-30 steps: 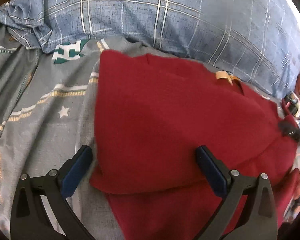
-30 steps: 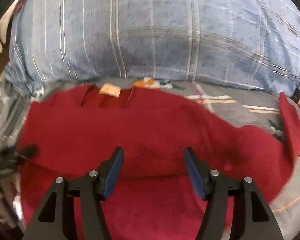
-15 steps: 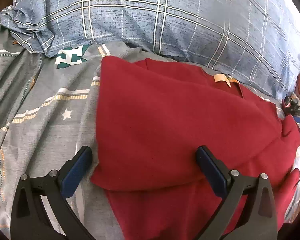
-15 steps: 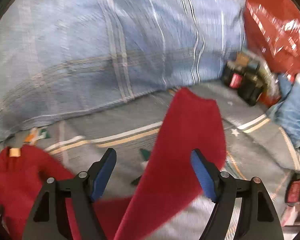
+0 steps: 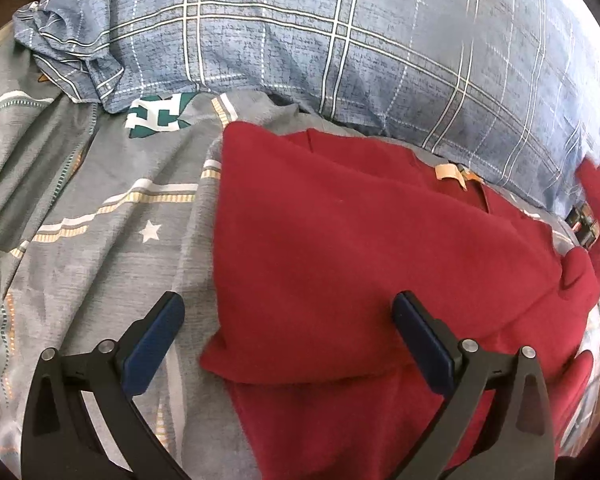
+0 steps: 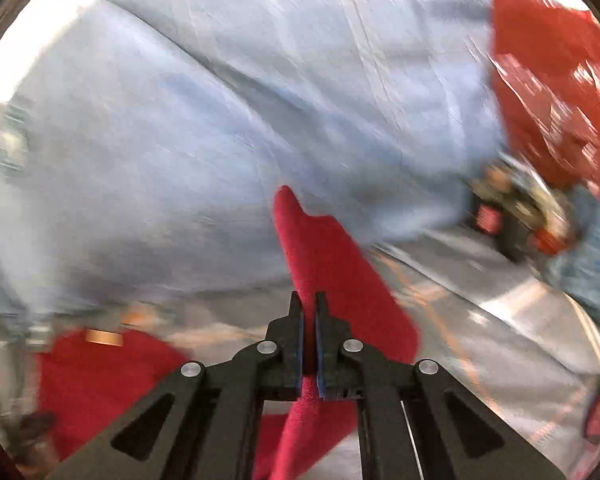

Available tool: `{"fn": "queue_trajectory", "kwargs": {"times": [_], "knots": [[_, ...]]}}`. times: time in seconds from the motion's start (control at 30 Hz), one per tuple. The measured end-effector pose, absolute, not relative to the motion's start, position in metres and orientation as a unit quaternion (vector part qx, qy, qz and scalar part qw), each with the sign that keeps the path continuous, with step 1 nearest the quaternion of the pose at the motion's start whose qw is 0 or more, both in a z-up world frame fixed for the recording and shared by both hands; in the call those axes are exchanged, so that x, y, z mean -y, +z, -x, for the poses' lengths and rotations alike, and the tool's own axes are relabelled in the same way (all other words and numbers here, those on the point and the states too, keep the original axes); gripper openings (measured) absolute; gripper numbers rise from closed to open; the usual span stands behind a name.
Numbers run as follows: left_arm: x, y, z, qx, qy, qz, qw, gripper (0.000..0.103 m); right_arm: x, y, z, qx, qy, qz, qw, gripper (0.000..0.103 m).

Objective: Fold small clothes

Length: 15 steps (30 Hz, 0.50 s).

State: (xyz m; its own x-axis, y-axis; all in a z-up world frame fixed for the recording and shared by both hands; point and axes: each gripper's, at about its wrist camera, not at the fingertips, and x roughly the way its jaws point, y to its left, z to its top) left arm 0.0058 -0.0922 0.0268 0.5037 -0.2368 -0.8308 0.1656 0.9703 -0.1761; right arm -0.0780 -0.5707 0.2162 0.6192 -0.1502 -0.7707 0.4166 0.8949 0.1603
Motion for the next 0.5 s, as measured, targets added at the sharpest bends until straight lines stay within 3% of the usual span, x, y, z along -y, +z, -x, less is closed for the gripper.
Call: {"fn": "queue_trajectory", "kwargs": {"times": [0.2,0.5], "knots": [[0.082,0.034,-0.006,-0.476,-0.112,0.055,0.870,0.103,0.507,0.271,0.073,-0.377,-0.012,-0.194,0.905,0.004],[0.028,0.065,-0.013,-0.438,-0.079,0.122,0.887,0.103,0.350,0.265,0.042,-0.441,0.236,-0.123,0.857,0.004]]}}
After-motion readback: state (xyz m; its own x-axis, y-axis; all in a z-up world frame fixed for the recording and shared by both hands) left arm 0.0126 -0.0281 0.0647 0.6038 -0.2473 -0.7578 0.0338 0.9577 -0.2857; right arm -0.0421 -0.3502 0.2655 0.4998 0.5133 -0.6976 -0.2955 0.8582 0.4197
